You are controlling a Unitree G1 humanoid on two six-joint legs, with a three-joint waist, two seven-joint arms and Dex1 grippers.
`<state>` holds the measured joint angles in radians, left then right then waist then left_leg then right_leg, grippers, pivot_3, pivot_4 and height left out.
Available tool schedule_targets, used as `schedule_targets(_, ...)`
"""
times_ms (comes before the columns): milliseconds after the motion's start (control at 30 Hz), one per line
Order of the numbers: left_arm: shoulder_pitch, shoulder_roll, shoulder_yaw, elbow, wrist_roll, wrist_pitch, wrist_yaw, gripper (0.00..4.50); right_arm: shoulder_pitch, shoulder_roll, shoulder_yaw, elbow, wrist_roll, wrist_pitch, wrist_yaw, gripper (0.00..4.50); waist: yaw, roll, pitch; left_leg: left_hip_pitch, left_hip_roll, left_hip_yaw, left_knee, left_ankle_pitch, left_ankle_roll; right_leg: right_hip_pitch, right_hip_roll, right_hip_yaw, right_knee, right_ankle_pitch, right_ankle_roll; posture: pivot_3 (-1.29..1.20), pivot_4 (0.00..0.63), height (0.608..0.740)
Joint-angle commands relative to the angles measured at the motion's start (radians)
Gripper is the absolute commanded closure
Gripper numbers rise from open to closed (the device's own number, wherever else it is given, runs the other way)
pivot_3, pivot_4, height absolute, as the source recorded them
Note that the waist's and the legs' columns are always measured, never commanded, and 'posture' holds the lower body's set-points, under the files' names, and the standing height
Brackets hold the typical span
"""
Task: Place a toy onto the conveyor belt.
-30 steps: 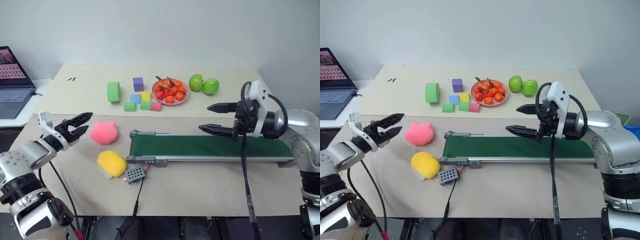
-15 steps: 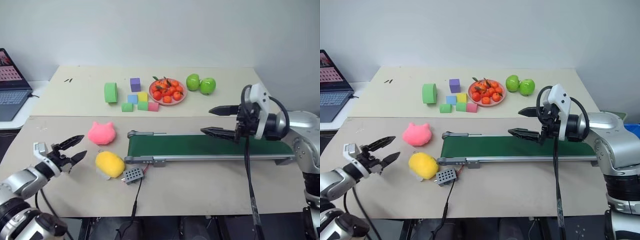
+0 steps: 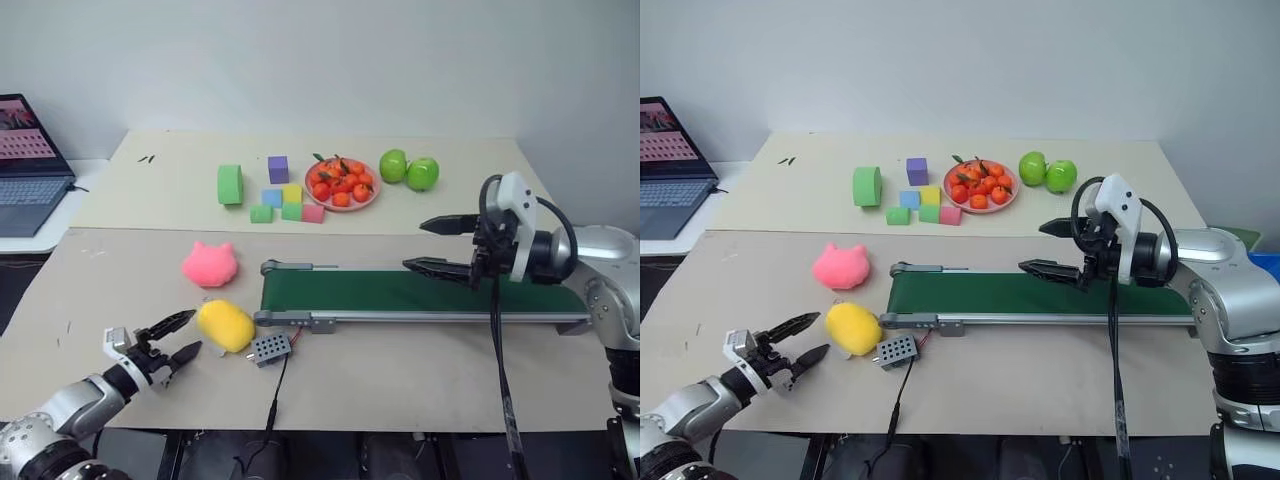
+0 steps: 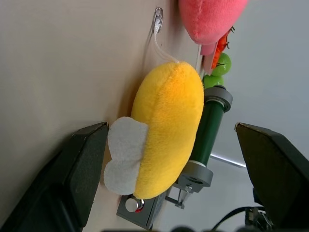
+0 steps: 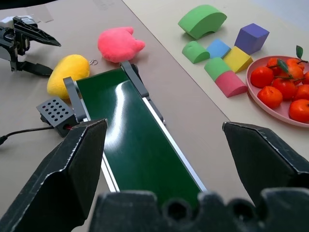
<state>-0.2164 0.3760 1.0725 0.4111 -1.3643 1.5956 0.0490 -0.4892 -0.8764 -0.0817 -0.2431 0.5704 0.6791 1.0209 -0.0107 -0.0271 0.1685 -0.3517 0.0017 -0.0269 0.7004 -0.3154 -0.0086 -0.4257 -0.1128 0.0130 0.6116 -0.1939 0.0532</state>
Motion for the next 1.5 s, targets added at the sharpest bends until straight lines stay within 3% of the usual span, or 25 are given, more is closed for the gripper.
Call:
schedule_targets(33, -0.005, -0.023, -0.053, -0.049, -0.016, -0.018, 0.024, 0.02, 0.010, -0.028, -0.055, -0.049, 0.010, -0.002, -0.009, 0.00, 0.000, 0.000, 0.000, 0.000, 0.000, 0.000, 0.000, 0.000, 0.000, 0.000, 0.000, 0.000, 0.000, 0.000, 0.000, 0.00, 0.150, 0.738)
schedule_targets(433, -0.064, -0.058, -0.226, -0.021, 0.049, -0.158, -0.012, 0.02, 0.039, -0.067, -0.099, -0.095, 0.024, 0.027, -0.027, 0.00, 0.006, 0.000, -0.001, 0.001, -0.001, 0.000, 0.000, 0.000, 0.000, 0.002, 0.000, 0.000, -0.001, 0.000, 0.000, 0.00, 0.150, 0.738)
schedule_targets(533, -0.065, -0.059, -0.243, -0.033, 0.033, -0.174, -0.026, 0.80, 0.040, -0.071, -0.104, -0.099, 0.023, 0.029, -0.029, 0.00, 0.006, 0.000, -0.001, 0.001, -0.001, 0.000, 0.000, 0.000, 0.000, 0.002, 0.000, 0.000, -0.001, 0.000, 0.000, 0.00, 0.150, 0.738)
schedule_targets(700, -0.058, -0.023, -0.247, -0.035, 0.013, -0.189, -0.045, 2.77, 0.037, -0.069, -0.098, -0.092, 0.014, 0.021, -0.029, 0.00, 0.002, 0.000, -0.001, 0.000, -0.001, 0.000, 0.000, 0.000, 0.000, 0.001, 0.000, 0.000, -0.001, 0.000, 0.000, 0.00, 0.150, 0.738)
schedule_targets(833, -0.063, 0.038, -0.225, -0.010, 0.012, -0.219, -0.070, 4.01, 0.021, -0.060, -0.079, -0.072, 0.004, 0.005, -0.021, 0.00, -0.004, 0.000, -0.001, 0.000, -0.001, 0.000, 0.000, 0.000, 0.000, 0.001, 0.000, 0.000, -0.001, 0.000, 0.000, 0.00, 0.150, 0.738)
schedule_targets(900, -0.065, 0.078, -0.210, -0.001, 0.010, -0.237, -0.082, 4.01, 0.008, -0.052, -0.066, -0.058, -0.001, -0.005, -0.015, 0.00, -0.007, 0.000, -0.001, 0.000, -0.001, 0.000, 0.000, 0.000, 0.000, 0.001, 0.000, 0.000, -0.001, 0.000, 0.000, 0.00, 0.150, 0.738)
schedule_targets(967, -0.041, 0.143, -0.259, -0.039, 0.098, -0.283, -0.116, 4.01, -0.005, -0.044, -0.051, -0.043, -0.006, -0.015, -0.010, 0.00, -0.007, 0.000, -0.001, 0.000, -0.001, 0.000, 0.000, 0.000, 0.000, 0.001, 0.000, 0.000, -0.001, 0.000, 0.000, 0.00, 0.150, 0.738)
schedule_targets(1100, -0.038, 0.243, -0.423, -0.187, 0.348, -0.559, -0.267, 4.01, -0.032, -0.021, -0.015, -0.007, -0.019, -0.040, 0.004, 0.00, -0.005, 0.000, -0.001, 0.000, -0.001, 0.000, -0.002, 0.000, 0.000, 0.000, 0.000, 0.000, -0.002, 0.000, 0.000, 0.00, 0.150, 0.738)
schedule_targets(1200, -0.125, 0.246, -0.475, -0.298, 0.436, -0.720, -0.292, 4.01, -0.053, -0.005, 0.008, 0.020, -0.032, -0.059, 0.014, 0.00, 0.013, -0.001, 0.000, -0.001, -0.001, 0.000, -0.002, 0.001, -0.001, 0.000, 0.000, -0.001, -0.002, 0.000, 0.000, 0.00, 0.150, 0.738)
schedule_targets(1367, -0.253, 0.292, -0.725, -0.517, 0.671, -0.932, -0.392, 4.01, -0.073, 0.014, 0.026, 0.043, -0.046, -0.075, 0.025, 0.00, 0.022, -0.003, 0.001, -0.003, -0.002, -0.001, -0.001, 0.001, -0.002, 0.001, 0.000, 0.000, -0.003, 0.000, 0.000, 0.00, 0.150, 0.738)
schedule_targets(1500, -0.362, 0.344, -0.920, -0.587, 0.849, -1.007, -0.442, 4.01, -0.073, 0.018, 0.027, 0.048, -0.053, -0.081, 0.030, 0.00, 0.015, -0.003, 0.001, -0.004, -0.002, 0.000, -0.003, 0.001, -0.001, 0.000, 0.000, 0.001, -0.003, 0.001, 0.001, 0.00, 0.150, 0.738)
